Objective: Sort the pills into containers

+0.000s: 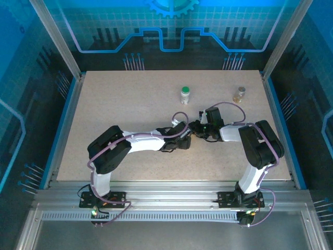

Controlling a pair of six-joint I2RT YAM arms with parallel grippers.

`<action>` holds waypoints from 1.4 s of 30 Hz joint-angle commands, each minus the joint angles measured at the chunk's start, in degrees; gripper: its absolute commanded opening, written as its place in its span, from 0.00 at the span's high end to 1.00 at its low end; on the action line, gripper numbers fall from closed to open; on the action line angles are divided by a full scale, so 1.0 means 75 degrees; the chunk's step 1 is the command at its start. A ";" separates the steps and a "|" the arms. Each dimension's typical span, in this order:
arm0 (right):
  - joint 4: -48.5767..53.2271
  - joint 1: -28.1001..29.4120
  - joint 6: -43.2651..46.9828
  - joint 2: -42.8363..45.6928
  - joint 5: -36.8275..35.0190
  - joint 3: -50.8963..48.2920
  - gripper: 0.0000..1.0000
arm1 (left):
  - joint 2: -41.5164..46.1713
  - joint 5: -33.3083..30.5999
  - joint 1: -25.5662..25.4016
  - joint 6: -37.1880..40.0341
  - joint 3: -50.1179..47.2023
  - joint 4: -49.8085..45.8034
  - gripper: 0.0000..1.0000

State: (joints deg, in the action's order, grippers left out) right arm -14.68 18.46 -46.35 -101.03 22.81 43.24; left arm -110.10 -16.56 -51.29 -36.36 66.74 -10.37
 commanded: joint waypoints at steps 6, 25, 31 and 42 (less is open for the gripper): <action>-0.0059 0.0079 -0.0048 0.0007 0.0129 -0.0082 0.71 | -0.0256 -0.0480 -0.0064 0.0007 0.0591 -0.0557 0.35; -0.1050 0.0092 0.0081 0.0096 0.0881 -0.0088 0.64 | -0.0214 -0.0868 -0.0064 0.0418 0.0636 -0.0902 0.43; -0.0556 0.0102 0.0222 -0.0111 0.0709 0.0095 0.64 | -0.0225 -0.0923 -0.0064 0.0465 0.0592 -0.0891 0.48; 0.0351 0.0256 0.0509 -0.0643 0.0655 0.0593 0.60 | -0.0179 -0.0663 -0.0064 0.0580 0.0549 -0.0748 0.51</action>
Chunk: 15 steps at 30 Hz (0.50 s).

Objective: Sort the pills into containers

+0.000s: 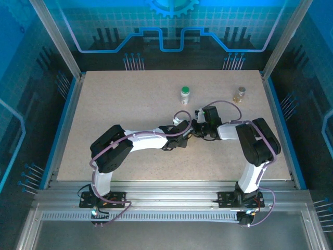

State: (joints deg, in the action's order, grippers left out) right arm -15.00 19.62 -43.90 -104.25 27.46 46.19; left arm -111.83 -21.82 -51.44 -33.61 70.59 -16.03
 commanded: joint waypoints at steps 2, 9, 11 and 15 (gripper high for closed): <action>0.0437 0.0103 0.0171 -0.0259 0.0004 0.0215 0.63 | 0.0086 0.0162 -0.0044 0.0276 -0.0029 0.0121 0.55; 0.1035 0.0095 0.0488 -0.0204 -0.0504 0.0329 0.65 | 0.0267 0.0331 0.0001 0.0507 -0.0214 0.0175 0.57; 0.1074 0.0095 0.0488 -0.0254 -0.0579 0.0334 0.66 | 0.0362 0.0592 0.0111 0.0477 -0.0342 0.0235 0.57; 0.1172 0.0089 0.0475 -0.0333 -0.0803 0.0321 0.68 | 0.0767 0.1798 0.0595 0.0164 -0.1018 0.0909 0.55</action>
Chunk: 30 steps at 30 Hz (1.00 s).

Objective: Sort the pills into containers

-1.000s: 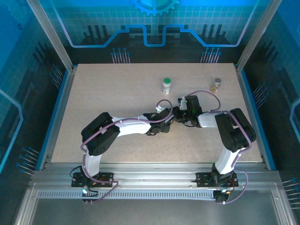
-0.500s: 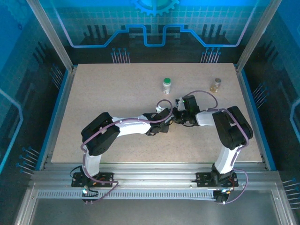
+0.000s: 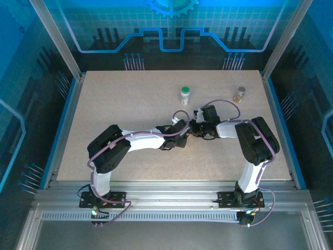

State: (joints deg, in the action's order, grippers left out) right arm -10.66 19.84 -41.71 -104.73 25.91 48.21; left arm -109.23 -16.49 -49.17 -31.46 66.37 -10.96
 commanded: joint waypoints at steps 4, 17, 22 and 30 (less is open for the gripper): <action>0.0701 0.0066 0.0212 -0.0306 -0.0811 0.0076 0.70 | 0.0708 0.2069 0.0716 -0.0355 -0.0977 0.0837 0.49; 0.0830 0.0097 0.0286 -0.0489 -0.1037 0.0167 0.70 | 0.1224 0.2827 0.1384 -0.0939 -0.1597 0.1372 0.36; 0.0950 0.0180 0.0382 -0.0489 -0.1086 0.0245 0.70 | 0.1342 0.2328 0.1486 -0.0738 -0.1416 0.0989 0.35; 0.0952 0.0191 0.0401 -0.0465 -0.1020 0.0243 0.70 | 0.1304 0.1885 0.0973 0.0003 -0.0952 0.0646 0.26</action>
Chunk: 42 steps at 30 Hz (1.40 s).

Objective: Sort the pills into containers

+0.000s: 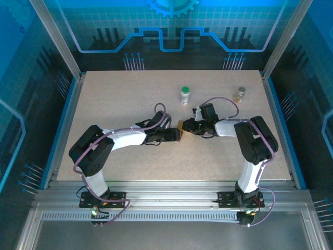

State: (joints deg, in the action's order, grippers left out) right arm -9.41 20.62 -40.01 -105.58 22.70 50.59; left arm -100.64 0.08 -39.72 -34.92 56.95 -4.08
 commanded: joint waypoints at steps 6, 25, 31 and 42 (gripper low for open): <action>0.0727 0.0086 0.0146 -0.0287 -0.0517 -0.0066 0.70 | -0.0271 -0.0587 -0.0342 0.0475 0.0431 -0.0361 0.23; 0.0632 0.0086 0.0080 -0.0298 -0.0428 -0.0105 0.70 | -0.0706 -0.1742 -0.0540 0.0477 0.0902 -0.0973 0.14; 0.0628 0.0086 0.0062 -0.0325 -0.0402 -0.0080 0.70 | -0.0608 -0.1863 -0.0505 0.0631 0.1017 -0.1215 0.15; 0.0610 0.0080 0.0056 -0.0384 -0.0379 -0.0069 0.70 | -0.0188 -0.2054 -0.0372 0.0663 0.1110 -0.1403 0.15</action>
State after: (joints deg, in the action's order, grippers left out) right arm -9.65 20.62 -40.05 -105.73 22.76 50.61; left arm -104.22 -13.72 -43.27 -30.48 63.64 -12.40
